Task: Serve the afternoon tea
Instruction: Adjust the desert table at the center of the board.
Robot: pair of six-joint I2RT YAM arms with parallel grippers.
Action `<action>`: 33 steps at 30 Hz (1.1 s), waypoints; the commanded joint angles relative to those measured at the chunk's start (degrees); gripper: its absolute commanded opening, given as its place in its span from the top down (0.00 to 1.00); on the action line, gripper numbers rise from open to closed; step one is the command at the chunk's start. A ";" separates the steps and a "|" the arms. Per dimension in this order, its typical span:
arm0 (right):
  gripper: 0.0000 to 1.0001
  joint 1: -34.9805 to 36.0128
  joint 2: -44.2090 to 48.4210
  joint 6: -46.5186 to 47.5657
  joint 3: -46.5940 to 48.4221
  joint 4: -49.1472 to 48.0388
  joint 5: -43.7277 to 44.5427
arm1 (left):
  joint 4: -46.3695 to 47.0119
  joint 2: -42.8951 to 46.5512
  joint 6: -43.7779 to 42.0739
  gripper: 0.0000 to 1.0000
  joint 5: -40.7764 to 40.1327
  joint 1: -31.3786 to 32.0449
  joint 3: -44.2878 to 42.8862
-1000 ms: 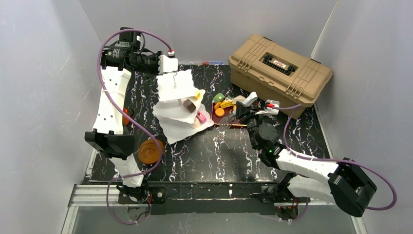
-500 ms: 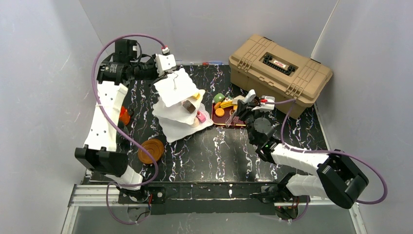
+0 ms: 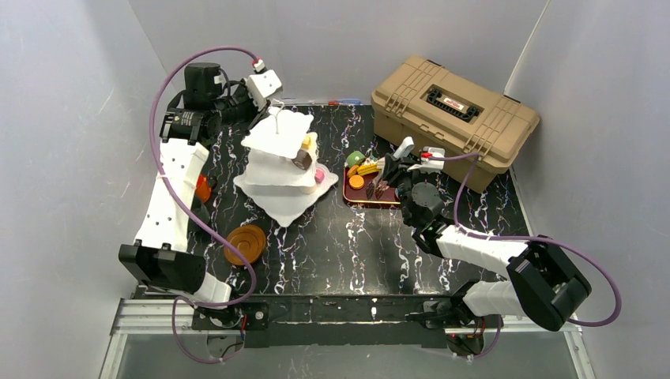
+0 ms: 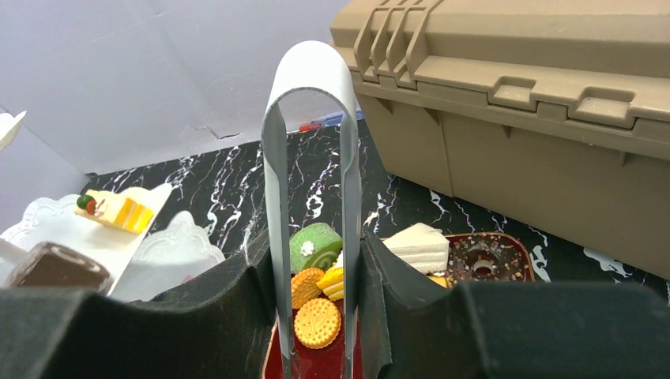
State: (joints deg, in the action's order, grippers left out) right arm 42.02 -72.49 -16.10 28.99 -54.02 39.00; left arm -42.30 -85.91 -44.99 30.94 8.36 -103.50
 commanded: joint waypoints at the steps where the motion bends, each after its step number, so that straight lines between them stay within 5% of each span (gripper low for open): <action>1: 0.78 -0.31 0.66 0.67 1.48 -4.42 0.54 | 9.36 2.77 10.46 1.00 -1.32 -0.27 0.11; 17: 0.78 -1.58 0.77 1.41 1.02 -4.43 0.00 | 19.36 8.90 30.15 1.00 -7.02 -0.01 9.67; 28: 0.78 -3.11 -1.39 2.36 2.28 -5.49 -1.59 | 17.62 12.70 32.03 1.00 -4.85 -0.02 14.36; 33: 0.78 -3.42 -4.52 4.13 4.70 -6.69 -2.94 | 15.71 15.27 31.28 0.61 -3.39 -0.01 17.27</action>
State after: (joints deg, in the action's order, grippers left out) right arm 38.94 -75.26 -14.28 29.50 -55.42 37.30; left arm -27.11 -74.83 -14.00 24.82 8.32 -87.29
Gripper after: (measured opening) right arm 0.444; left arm 0.256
